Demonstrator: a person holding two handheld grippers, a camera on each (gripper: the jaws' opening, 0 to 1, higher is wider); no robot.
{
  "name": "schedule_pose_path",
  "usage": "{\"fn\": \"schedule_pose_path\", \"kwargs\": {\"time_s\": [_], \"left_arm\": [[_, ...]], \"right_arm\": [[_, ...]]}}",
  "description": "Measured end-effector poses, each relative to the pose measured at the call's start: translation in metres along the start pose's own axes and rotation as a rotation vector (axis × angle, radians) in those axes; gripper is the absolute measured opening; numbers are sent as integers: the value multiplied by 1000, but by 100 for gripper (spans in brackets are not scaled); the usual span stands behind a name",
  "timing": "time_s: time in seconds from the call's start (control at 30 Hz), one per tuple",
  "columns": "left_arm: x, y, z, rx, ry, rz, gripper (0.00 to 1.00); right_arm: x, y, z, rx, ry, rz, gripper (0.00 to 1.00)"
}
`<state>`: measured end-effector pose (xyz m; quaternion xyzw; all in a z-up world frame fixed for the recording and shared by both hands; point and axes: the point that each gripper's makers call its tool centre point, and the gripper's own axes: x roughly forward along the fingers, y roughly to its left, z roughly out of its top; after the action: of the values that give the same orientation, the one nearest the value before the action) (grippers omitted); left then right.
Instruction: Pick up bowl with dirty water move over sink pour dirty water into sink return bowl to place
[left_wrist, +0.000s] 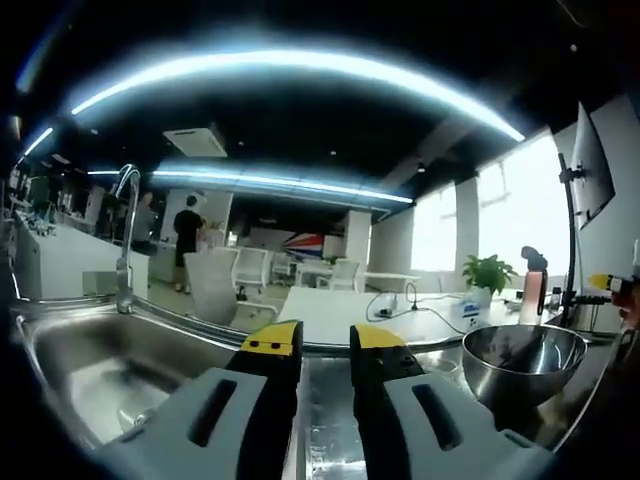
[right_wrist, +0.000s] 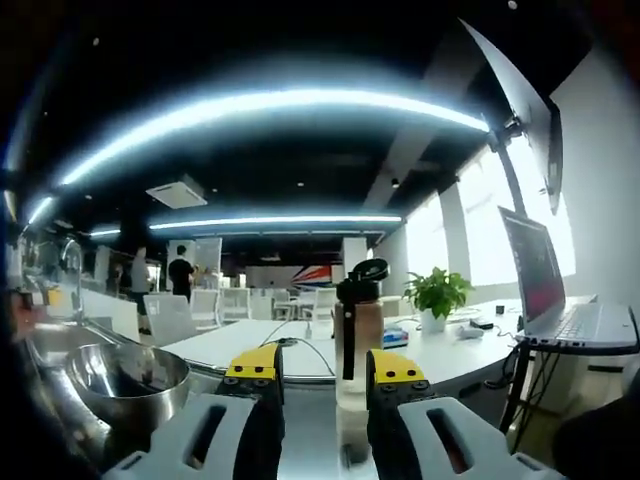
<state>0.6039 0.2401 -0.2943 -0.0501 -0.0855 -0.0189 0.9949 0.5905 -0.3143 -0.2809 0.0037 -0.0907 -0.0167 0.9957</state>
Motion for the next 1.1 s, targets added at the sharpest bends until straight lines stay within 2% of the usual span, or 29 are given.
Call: {"fn": "schedule_pose_path", "kwargs": {"time_s": [0.6, 1.1], "left_arm": [[-1, -4, 0, 0, -1, -5, 20], [-4, -2, 6, 6, -11, 1, 20]], "right_arm": [[-1, -1, 5, 6, -3, 0, 27], [-1, 1, 8, 12, -11, 9, 27]]}}
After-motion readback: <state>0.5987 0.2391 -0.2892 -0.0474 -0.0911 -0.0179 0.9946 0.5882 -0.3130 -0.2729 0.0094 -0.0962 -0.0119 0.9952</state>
